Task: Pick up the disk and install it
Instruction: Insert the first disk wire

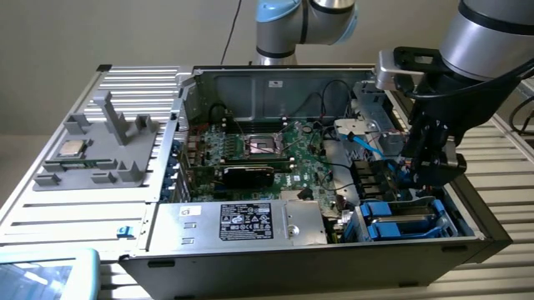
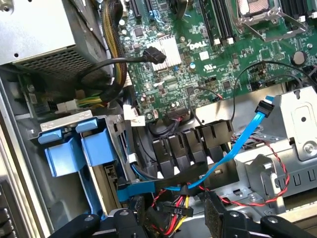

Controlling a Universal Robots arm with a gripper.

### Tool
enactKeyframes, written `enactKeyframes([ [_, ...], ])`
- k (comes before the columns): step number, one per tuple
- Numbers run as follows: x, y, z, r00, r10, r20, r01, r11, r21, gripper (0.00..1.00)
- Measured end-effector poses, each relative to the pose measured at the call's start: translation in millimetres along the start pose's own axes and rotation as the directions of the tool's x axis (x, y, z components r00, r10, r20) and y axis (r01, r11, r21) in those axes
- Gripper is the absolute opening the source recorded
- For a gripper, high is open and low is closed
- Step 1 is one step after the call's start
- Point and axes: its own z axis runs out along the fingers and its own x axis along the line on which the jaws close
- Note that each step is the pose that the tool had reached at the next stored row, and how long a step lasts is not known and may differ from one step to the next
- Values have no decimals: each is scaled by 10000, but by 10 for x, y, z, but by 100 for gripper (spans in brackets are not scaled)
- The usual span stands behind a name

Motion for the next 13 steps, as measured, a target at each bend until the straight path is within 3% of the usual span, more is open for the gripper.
enactKeyframes([
  [6,1,3,3,9977,671,17,-671,9977,27,60],
  [13,2,6,13,9873,1589,29,-1589,9873,69,60],
])
